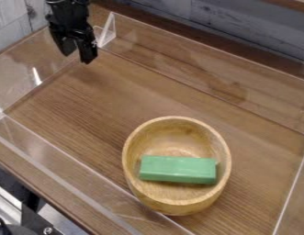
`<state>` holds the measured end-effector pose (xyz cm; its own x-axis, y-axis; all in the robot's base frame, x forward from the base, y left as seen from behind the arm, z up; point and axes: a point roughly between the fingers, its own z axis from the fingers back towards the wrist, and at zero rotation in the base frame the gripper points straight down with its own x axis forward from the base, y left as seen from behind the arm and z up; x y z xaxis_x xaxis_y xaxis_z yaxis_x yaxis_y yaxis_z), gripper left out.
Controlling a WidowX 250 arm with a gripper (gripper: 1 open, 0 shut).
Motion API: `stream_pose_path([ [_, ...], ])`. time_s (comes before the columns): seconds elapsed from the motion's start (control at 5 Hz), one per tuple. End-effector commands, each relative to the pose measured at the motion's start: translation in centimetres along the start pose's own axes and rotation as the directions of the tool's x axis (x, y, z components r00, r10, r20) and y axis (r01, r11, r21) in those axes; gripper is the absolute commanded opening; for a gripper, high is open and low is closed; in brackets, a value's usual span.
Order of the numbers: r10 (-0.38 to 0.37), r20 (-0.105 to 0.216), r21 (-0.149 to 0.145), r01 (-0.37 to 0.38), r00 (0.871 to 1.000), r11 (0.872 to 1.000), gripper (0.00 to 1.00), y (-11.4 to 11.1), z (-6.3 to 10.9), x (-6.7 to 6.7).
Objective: Put the green block in the brown bowl
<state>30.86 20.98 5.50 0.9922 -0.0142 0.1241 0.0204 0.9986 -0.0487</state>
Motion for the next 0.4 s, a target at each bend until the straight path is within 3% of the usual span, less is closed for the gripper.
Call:
stream_pose_path([
  [0.0,-0.01,0.053,0.036,0.008,0.999,0.999,1.0,0.4,1.78,1.49],
  [0.2,-0.008,0.05,0.032,0.007,0.999,0.999,1.0,0.26,1.52,1.75],
])
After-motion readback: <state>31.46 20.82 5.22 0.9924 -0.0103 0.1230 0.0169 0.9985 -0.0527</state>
